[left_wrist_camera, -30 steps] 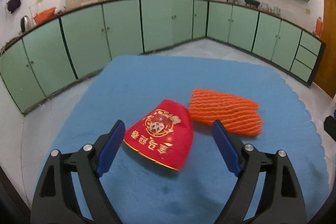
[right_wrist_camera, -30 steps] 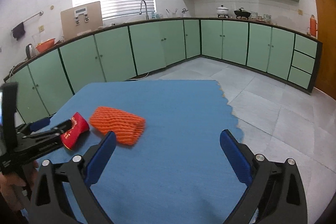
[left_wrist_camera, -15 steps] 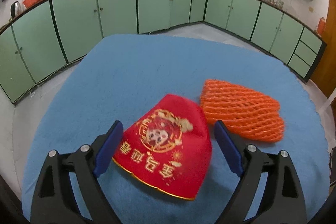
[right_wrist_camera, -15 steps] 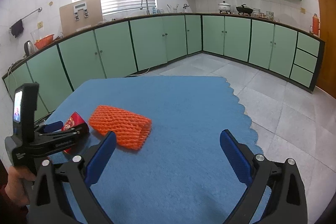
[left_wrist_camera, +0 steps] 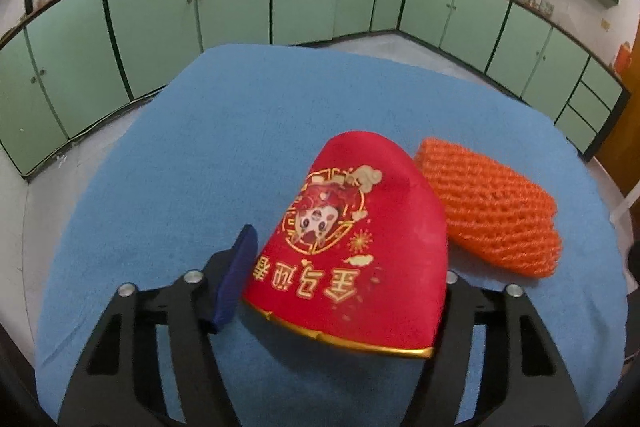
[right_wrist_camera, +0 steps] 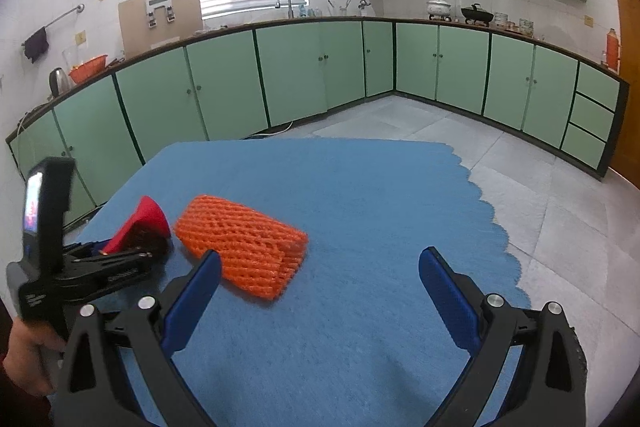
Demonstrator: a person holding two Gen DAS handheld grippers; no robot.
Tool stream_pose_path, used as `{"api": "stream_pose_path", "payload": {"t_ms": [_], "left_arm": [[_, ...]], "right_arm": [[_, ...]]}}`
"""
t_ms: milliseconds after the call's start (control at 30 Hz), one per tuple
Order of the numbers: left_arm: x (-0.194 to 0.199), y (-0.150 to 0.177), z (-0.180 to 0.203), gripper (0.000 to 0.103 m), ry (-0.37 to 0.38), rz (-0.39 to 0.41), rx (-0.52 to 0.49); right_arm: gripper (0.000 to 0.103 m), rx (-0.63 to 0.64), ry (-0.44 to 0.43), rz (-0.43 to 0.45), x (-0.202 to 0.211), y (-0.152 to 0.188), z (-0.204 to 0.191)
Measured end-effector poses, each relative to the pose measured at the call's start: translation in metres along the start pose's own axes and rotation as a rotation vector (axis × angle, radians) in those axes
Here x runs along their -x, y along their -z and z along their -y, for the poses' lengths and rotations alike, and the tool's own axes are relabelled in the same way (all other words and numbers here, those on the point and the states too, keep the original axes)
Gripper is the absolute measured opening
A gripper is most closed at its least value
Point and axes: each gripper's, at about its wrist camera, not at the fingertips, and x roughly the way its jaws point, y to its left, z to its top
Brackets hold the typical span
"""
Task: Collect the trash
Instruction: 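Return to the table and grasp the red paper cone with the left tool, then grasp the orange foam net with the right tool while the left tool holds the cone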
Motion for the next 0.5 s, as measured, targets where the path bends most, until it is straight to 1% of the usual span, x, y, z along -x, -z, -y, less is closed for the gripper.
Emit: {"api": "stream_pose_path", "payload": {"t_ms": [33, 67, 100, 167, 233, 367, 433, 500], "left_arm": [[0.003, 0.000, -0.001, 0.052, -0.004, 0.010, 0.003], [0.006, 0.000, -0.001, 0.023, -0.007, 0.020, 0.006], [0.006, 0.000, -0.001, 0.021, -0.003, 0.017, 0.010], [0.005, 0.003, -0.004, 0.019, 0.034, -0.002, 0.041], [0.006, 0.005, -0.003, 0.019, 0.032, 0.007, 0.040], [0.012, 0.008, -0.006, 0.017, 0.062, 0.012, 0.065], [0.013, 0.011, -0.004, 0.016, 0.064, 0.008, 0.054], [0.012, 0.012, 0.000, 0.016, 0.062, 0.004, 0.036]], "right_arm": [[0.097, 0.002, -0.004, -0.006, -0.003, -0.001, -0.001], [0.097, 0.005, -0.007, -0.011, -0.007, -0.001, -0.003], [0.097, 0.009, -0.013, -0.017, -0.013, -0.002, -0.006], [0.096, 0.023, -0.027, -0.039, -0.023, -0.004, -0.011], [0.095, 0.033, -0.038, -0.059, -0.032, -0.005, -0.017], [0.094, 0.041, -0.050, -0.083, -0.045, -0.006, -0.027], [0.094, 0.041, -0.048, -0.100, -0.052, -0.005, -0.029], [0.090, 0.035, -0.042, -0.118, -0.058, -0.003, -0.030]]}}
